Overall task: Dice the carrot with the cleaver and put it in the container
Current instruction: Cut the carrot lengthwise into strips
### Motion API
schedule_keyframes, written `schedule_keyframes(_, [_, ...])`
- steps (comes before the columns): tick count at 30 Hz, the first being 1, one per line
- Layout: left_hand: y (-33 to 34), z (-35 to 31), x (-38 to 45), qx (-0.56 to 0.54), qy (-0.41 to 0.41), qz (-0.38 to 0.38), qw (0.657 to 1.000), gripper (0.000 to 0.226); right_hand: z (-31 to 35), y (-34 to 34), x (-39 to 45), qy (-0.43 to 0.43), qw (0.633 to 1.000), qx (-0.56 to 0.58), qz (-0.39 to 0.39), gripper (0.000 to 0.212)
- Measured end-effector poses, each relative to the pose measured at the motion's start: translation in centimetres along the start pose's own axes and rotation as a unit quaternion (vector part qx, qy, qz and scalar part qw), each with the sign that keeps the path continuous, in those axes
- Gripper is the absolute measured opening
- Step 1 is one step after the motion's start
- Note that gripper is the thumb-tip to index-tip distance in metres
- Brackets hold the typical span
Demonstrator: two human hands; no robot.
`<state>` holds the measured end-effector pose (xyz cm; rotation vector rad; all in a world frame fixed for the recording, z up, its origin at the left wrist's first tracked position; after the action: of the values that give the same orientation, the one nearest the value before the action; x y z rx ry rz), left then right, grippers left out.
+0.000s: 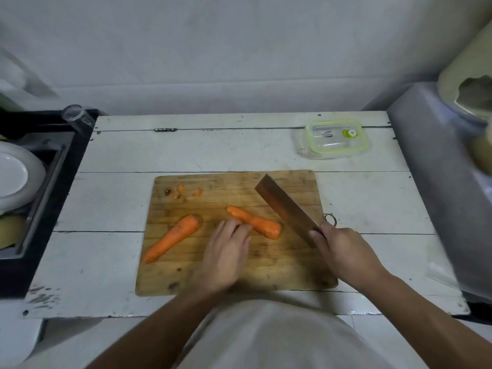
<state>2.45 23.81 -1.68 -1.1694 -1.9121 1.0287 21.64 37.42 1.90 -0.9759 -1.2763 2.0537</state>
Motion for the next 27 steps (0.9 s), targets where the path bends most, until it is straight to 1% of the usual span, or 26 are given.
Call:
schedule_keyframes(2, [1.1, -0.1, -1.5, -0.035, -0.064, 0.018, 0.997, 0.036, 0.1, -0.2, 0.1, -0.016, 1.0, -0.015, 0.001, 0.032])
schedule_keyframes(4, [2.6, -0.5, -1.9, -0.031, -0.084, 0.066, 0.994, 0.051, 0.2, -0.2, 0.3, -0.023, 1.0, -0.015, 0.003, 0.032])
schedule_keyframes(7, [3.3, -0.9, -0.4, -0.021, -0.046, 0.115, 0.992, 0.06, 0.6, 0.2, 0.4, -0.018, 1.0, -0.007, 0.01, 0.029])
schedule_keyframes(9, [3.0, -0.8, 0.8, -0.016, -0.022, 0.124, 0.992, 0.059, 1.1, 0.4, 0.4, -0.01, 1.0, 0.013, 0.008, 0.025])
schedule_keyframes(13, [3.0, -0.3, 1.4, -0.001, -0.013, 0.133, 0.991, 0.062, 1.7, 0.8, 0.3, 0.012, 0.998, 0.058, 0.008, 0.019])
schedule_keyframes(15, [3.3, -0.4, 1.2, -0.001, -0.019, 0.13, 0.991, 0.066, 2.1, 0.8, 0.1, 0.014, 0.997, 0.072, -0.004, 0.015])
schedule_keyframes(17, [3.5, -0.9, 1.3, -0.001, -0.026, 0.106, 0.994, 0.065, 2.7, 0.9, -0.2, 0.002, 0.997, 0.071, -0.012, 0.011])
schedule_keyframes(21, [3.8, -1.5, 1.7, -0.017, -0.078, 0.05, 0.996, 0.063, 3.5, 1.5, -0.3, -0.021, 0.999, 0.037, -0.013, 0.015])
schedule_keyframes(24, [4.1, -1.7, 1.8, -0.007, -0.075, 0.03, 0.997, 0.058, 3.3, 2.1, -0.4, -0.025, 1.0, 0.01, 0.005, 0.013])
schedule_keyframes(27, [4.2, -1.5, 1.9, -0.002, -0.072, 0.029, 0.997, 0.052, 3.0, 2.4, -0.5, -0.019, 1.0, 0.001, 0.006, 0.013])
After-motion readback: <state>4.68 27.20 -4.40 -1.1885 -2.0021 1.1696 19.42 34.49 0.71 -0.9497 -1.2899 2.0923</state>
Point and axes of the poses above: each hand's wrist, its own x-axis towards the middle knuckle, its own y-axis out of the palm, z = x × y, the point moved 9 cm from there along x, towards the middle knuckle
